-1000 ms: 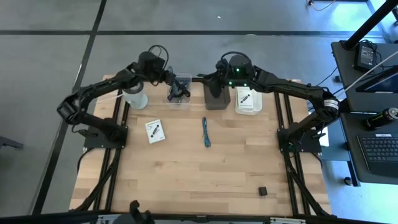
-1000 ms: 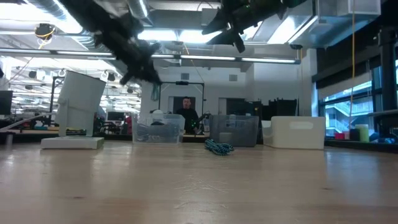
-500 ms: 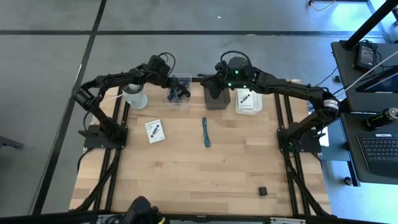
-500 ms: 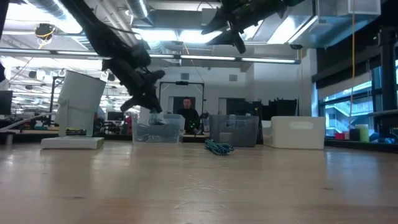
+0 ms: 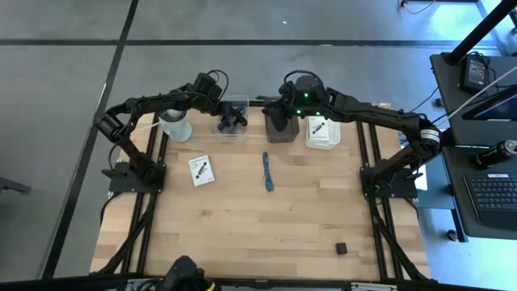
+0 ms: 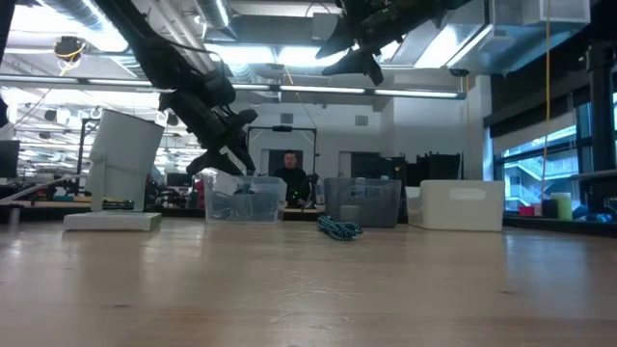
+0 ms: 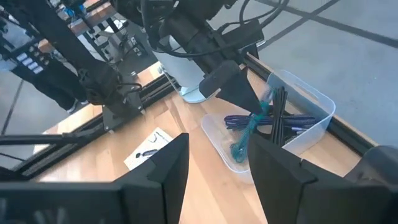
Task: Pick and place items into bin
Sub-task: Put the right light blue charger cable into the transparent bin, then put the black charger adapter into the black bin
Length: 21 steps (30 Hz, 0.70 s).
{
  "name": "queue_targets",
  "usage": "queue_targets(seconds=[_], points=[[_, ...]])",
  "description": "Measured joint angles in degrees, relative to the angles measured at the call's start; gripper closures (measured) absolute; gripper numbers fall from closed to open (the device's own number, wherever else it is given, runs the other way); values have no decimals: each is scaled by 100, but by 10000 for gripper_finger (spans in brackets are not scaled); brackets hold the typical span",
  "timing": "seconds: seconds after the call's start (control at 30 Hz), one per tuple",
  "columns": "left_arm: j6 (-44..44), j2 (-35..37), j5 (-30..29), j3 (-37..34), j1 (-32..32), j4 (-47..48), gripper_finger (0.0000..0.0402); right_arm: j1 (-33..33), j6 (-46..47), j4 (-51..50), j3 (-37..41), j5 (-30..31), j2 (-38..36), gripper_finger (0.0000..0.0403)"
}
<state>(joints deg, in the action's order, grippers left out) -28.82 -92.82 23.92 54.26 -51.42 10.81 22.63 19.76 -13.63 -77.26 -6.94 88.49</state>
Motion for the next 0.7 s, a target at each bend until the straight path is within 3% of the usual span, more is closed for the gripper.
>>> queue_targets(seconds=[0.27,0.6,0.7], points=[[-66,330,-75,0,-11,11,236,0,-439,-196,0,-2,0,238],[-184,1158,-603,0,10,13,231,5,-995,-669,-1,-7,0,237],[125,1479,-810,0,111,25,231,49,-1131,-937,-2,-17,0,237]])
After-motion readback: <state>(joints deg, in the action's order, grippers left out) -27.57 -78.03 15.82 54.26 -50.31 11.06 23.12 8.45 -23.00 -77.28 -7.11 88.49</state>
